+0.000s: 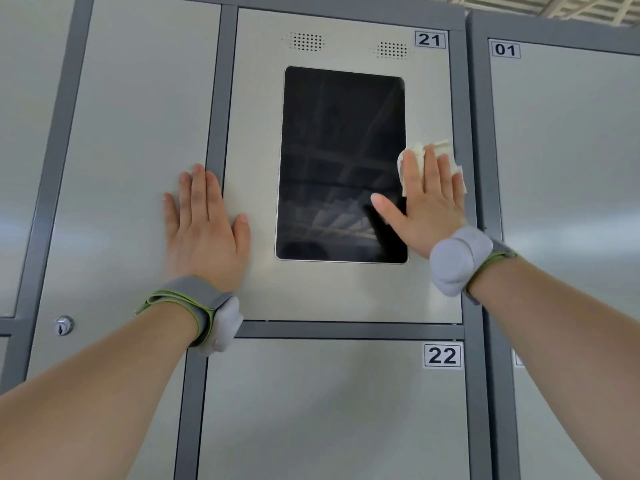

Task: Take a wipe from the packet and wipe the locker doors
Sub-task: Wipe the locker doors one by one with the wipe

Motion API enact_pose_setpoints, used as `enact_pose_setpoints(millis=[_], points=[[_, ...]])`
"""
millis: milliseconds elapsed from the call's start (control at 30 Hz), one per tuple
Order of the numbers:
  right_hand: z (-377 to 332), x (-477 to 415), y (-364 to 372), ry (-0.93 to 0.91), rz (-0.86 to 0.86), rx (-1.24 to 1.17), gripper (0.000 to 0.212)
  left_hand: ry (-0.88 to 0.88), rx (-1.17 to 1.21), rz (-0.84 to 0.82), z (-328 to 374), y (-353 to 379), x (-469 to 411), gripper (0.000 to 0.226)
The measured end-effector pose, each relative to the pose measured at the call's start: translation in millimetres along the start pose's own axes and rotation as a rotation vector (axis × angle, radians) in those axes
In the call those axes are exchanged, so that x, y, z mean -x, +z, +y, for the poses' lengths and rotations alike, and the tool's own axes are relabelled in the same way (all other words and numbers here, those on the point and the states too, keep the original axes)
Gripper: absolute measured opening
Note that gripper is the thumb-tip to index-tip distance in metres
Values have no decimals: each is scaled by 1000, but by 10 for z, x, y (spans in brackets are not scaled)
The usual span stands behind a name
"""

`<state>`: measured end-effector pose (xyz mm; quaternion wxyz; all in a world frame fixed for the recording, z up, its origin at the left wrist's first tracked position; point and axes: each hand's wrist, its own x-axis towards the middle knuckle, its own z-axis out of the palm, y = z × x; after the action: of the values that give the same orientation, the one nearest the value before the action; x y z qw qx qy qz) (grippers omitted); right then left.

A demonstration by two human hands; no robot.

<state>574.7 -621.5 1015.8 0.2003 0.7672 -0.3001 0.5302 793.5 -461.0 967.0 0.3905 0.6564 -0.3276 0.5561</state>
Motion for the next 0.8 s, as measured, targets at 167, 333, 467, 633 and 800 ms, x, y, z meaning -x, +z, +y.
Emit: enact_pose_setpoints(millis=[167,333,467,633,800], points=[[53,297,96,-76,-23,35,96,2,-17,-2,-1,5,5,72],[125,-23,-14,8,12,30,80,8,-18,15,-1,21,23,74],[117,-2,7,67,33,-9,86,6,-21,17,4,16,6,74],[120,380,88,9,-13,-9,92,7,-30,7,1,17,12,72],[163,203,-53,22,-41,15,81,8,-24,11,4,16,26,72]])
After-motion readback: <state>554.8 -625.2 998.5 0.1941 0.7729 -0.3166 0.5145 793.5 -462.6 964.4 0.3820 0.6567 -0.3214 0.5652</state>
